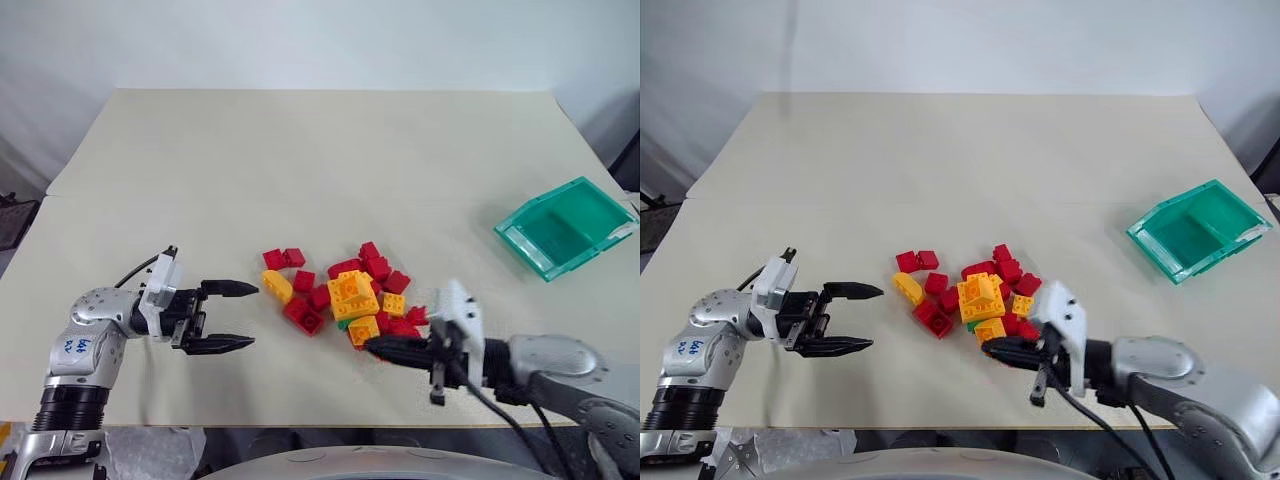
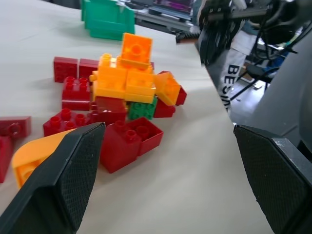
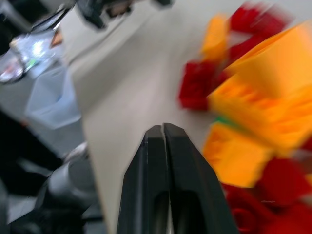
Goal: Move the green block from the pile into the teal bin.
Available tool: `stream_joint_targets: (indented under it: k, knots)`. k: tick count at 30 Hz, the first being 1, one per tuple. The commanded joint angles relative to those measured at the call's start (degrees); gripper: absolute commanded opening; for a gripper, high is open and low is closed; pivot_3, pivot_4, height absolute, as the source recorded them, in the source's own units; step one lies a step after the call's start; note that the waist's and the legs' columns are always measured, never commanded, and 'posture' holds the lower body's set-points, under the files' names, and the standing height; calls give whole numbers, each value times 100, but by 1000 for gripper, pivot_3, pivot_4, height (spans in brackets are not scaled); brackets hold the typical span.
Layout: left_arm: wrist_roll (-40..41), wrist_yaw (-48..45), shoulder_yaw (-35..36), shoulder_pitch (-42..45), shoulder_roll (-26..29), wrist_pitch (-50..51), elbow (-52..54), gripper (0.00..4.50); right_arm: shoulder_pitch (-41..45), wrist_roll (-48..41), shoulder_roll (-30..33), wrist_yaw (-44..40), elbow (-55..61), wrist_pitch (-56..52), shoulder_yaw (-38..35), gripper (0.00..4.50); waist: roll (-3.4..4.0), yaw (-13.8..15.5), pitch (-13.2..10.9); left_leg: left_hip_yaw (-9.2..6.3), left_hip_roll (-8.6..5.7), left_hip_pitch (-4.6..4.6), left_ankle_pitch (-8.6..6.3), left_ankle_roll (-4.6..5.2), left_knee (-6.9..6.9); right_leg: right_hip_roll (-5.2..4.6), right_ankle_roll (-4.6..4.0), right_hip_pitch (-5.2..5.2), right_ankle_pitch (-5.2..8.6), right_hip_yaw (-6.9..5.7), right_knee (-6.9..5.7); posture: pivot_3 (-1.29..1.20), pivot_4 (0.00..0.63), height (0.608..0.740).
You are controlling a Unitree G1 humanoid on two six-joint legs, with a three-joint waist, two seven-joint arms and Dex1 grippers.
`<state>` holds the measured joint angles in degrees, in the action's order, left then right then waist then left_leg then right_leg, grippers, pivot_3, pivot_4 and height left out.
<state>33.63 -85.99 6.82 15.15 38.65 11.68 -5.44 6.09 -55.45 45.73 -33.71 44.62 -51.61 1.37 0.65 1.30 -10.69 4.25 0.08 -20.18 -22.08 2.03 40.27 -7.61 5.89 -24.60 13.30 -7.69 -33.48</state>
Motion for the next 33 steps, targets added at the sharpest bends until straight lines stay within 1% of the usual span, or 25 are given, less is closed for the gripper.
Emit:
stream_joint_targets:
  k: [1,5,8,10,12,18,21,24,26,28,31,33]
  knots:
    - [210,-425,34,46,-39,-158,-63,4500,453,308,-449,90,-403,88,456,31,-2,-4,1,0,0,0,0,1,1,0,0,0,0,1,-2,0,150,740]
    - [172,-264,-24,30,-40,-189,-23,4500,982,1100,-847,80,-1192,238,1093,31,-6,-16,3,4,1,2,1,2,3,2,0,-1,0,4,-7,0,150,740]
    - [165,-196,-43,23,-67,-221,1,4500,1199,1623,-1072,-3,-1670,551,1334,31,-6,-17,3,3,2,-2,1,2,3,5,0,-3,0,-1,-5,0,150,740]
    - [154,-104,-19,34,-123,-296,-12,4500,1452,2006,-1292,127,-2253,899,1187,31,-6,-22,3,6,-1,-2,1,2,3,5,0,-3,0,1,-6,0,150,740]
    - [154,-45,3,31,-174,-358,-19,4500,1601,2225,-1395,237,-2595,1149,922,31,-11,-37,6,10,-1,1,3,4,4,5,2,-1,-1,3,-8,0,150,740]
    - [111,38,-1,-21,-285,-457,1,4500,1426,2520,-1417,400,-2859,1348,249,31,-10,-32,6,11,1,-3,4,7,3,5,5,-5,-3,4,-7,0,150,740]
    - [71,95,-49,-10,-389,-531,-31,4500,975,2512,-999,92,-2595,1446,-219,31,-10,-1,5,12,0,-4,4,7,2,5,5,-3,-3,3,-4,0,150,740]
    - [46,85,-61,73,-432,-564,-139,4500,846,2136,-785,-187,-2133,1361,-606,31,-10,-7,5,14,-4,-5,3,11,2,2,8,-3,-5,7,0,0,150,740]
    - [26,66,-84,135,-458,-596,-229,4500,804,1807,-590,-412,-1841,1128,-794,31,-10,-29,5,17,1,-1,3,11,2,5,9,-3,-5,9,-3,0,150,740]
    - [2,37,-120,208,-500,-630,-319,4500,756,1397,-207,-629,-1495,632,-996,31,-9,-37,5,18,6,1,3,9,2,8,9,-3,-5,9,-5,0,150,740]
    - [-42,-6,-158,334,-559,-680,-476,4500,680,970,556,-998,-1152,17,-1261,584,-8,-16,4,16,7,1,3,10,3,5,9,-3,-5,10,-6,0,150,740]
    - [-65,-45,-178,396,-575,-729,-578,4500,547,824,941,-1216,-1031,-88,-1521,1251,-9,-4,3,14,5,-1,1,13,3,2,9,-2,-5,9,-2,0,150,740]
